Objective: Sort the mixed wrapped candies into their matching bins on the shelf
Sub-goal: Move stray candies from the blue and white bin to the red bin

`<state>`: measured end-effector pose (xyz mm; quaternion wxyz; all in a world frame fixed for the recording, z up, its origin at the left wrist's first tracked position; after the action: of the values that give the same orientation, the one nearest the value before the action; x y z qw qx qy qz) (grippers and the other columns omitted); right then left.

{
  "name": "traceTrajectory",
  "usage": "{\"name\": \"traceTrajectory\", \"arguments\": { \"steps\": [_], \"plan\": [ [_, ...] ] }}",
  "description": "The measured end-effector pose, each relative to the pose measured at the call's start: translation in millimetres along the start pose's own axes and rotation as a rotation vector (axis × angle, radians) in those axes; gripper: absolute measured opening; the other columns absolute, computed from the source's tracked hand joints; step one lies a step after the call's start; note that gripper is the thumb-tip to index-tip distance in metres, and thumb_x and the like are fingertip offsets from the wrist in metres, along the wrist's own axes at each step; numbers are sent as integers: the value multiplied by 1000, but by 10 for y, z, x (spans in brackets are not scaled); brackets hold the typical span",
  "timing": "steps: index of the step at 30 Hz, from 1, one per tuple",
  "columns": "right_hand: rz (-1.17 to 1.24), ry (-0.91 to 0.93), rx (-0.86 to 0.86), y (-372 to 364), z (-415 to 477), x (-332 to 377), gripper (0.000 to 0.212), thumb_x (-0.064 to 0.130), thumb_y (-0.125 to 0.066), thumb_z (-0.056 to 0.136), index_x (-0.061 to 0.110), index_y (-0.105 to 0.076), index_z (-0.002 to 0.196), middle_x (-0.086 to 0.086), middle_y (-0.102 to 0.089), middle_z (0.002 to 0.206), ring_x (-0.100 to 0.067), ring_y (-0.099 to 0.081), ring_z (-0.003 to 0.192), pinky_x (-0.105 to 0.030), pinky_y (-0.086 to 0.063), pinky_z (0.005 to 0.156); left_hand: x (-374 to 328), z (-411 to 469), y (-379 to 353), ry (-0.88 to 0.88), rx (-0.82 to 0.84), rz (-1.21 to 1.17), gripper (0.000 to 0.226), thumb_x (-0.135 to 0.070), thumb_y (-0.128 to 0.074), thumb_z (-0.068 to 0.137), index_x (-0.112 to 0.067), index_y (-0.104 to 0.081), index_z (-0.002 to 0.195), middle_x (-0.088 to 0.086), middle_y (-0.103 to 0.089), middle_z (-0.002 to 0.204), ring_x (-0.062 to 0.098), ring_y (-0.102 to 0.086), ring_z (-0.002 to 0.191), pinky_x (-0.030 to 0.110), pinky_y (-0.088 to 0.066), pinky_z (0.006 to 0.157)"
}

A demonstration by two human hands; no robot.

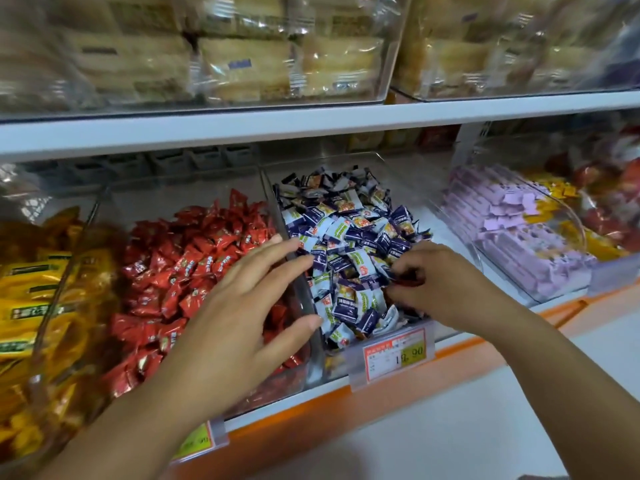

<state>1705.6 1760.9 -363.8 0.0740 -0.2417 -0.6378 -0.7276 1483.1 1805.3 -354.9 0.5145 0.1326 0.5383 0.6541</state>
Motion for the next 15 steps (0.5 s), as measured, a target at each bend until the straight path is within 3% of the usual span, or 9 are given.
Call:
{"name": "traceTrajectory", "arguments": {
  "steps": [3, 7, 10, 13, 15],
  "plan": [
    [171, -34, -95, 147, -41, 28, 19, 21, -70, 86, 32, -62, 72, 12, -59, 86, -2, -56, 76, -7, -39, 61, -4, -2, -3, 2, 3, -4, 62, -66, -37, 89, -41, -33, 146, -29, -15, 154, -6, -5, 144, 16, -8, 109],
    [156, -30, -86, 189, -62, 101, 23, 18, -65, 90, 33, -63, 74, 19, -62, 77, 6, -57, 73, -4, -40, 61, -3, -9, -3, 4, -8, -14, 62, -65, -39, 89, -40, -35, 145, -28, -17, 154, -6, -5, 144, 14, -7, 109],
    [237, -3, -249, 390, -107, 168, 21, 21, -61, 93, 35, -60, 77, 16, -62, 78, 10, -55, 75, -3, -38, 60, 1, -29, 8, 16, -22, -20, 63, -68, -36, 88, -43, -32, 145, -31, -16, 153, -8, -7, 143, 15, -8, 109],
    [408, 49, -440, 574, -200, 295, 20, 23, -61, 93, 36, -58, 78, 14, -64, 79, 2, -58, 77, -6, -41, 63, 19, -48, 86, 48, -97, -62, 65, -69, -37, 87, -42, -30, 146, -35, -20, 149, -10, -13, 140, 6, -8, 111],
    [546, 88, -452, 561, -250, 411, 17, 21, -62, 92, 33, -60, 81, 9, -66, 78, -7, -62, 77, -17, -48, 68, 11, -56, 146, 58, -156, -83, 64, -68, -37, 89, -38, -34, 145, -39, -24, 142, -14, -18, 135, 3, -10, 108]
  ]
}}
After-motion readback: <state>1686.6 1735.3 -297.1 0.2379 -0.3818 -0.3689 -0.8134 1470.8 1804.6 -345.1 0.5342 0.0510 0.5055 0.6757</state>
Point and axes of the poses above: each hand's wrist, its own z-axis towards the middle knuckle, its own y-axis out of the back of the hand, x = y × z, the point moved 7 cm from there along z, towards the middle knuckle
